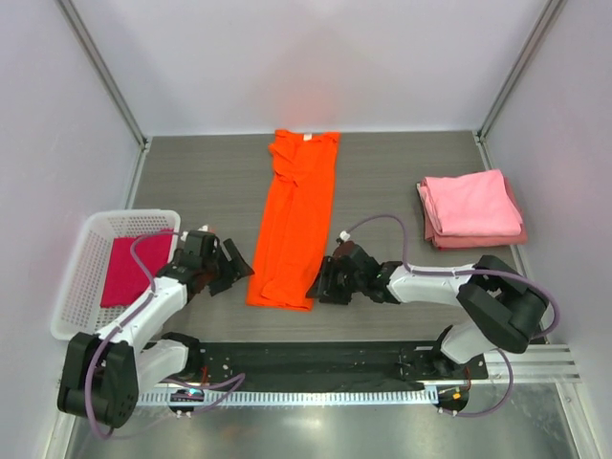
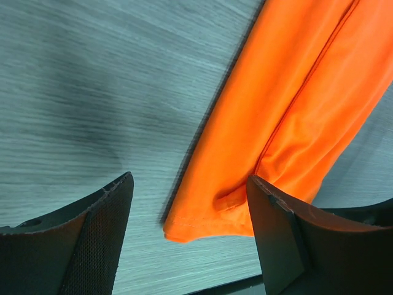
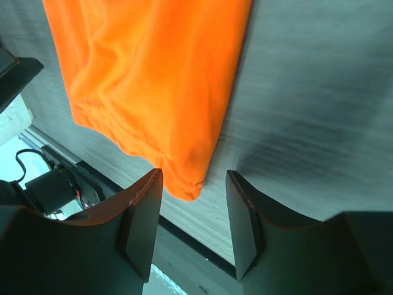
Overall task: Fold and stack the t-shirts
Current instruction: Fold the tshirt
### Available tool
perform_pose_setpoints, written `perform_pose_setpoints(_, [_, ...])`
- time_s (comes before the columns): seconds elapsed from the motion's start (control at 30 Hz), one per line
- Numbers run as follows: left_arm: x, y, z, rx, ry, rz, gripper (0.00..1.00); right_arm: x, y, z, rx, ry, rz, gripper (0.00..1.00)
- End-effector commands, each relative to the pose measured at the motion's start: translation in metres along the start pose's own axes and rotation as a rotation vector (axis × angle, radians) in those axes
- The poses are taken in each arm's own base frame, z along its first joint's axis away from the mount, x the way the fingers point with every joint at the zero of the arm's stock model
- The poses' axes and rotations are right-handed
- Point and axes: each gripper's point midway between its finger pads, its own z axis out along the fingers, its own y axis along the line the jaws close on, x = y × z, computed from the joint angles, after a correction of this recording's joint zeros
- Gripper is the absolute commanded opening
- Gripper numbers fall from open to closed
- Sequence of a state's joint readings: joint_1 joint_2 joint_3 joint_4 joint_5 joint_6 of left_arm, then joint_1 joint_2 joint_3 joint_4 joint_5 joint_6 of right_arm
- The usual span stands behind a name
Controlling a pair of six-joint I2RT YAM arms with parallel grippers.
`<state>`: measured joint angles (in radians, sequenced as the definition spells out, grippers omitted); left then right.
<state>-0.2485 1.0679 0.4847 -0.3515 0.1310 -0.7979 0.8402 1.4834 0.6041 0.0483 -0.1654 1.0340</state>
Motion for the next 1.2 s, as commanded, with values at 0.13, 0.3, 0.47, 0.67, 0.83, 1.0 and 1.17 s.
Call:
perform_pose_setpoints(0.13, [0.019,0.003,0.0,0.021,0.056,-0.037,0.75,0.006,0.004,0.012,0.032,-0.053,0.03,0.31])
perform_pose_setpoints(0.3, [0.034,0.002,0.004,0.035,0.102,-0.035,0.72,0.009,-0.016,0.003,0.092,-0.066,0.017,0.01])
perform_pose_setpoints(0.47, [0.06,-0.006,0.001,0.068,0.158,-0.017,0.67,0.017,-0.046,-0.02,0.129,-0.105,0.041,0.01])
perform_pose_setpoints(0.67, [0.084,-0.006,-0.003,0.087,0.209,-0.027,0.56,0.024,-0.05,-0.026,0.114,-0.088,0.022,0.2])
perform_pose_setpoints(0.83, [0.103,-0.002,-0.003,0.072,0.253,-0.024,0.55,0.028,-0.039,-0.029,0.062,-0.06,0.003,0.45])
perform_pose_setpoints(1.0, [0.112,-0.006,-0.002,0.085,0.286,-0.034,0.48,0.031,-0.032,-0.029,0.036,-0.033,-0.016,0.46])
perform_pose_setpoints(1.17, [0.12,0.003,0.003,0.06,0.301,-0.049,0.42,0.041,-0.039,-0.024,0.06,0.019,-0.025,0.27])
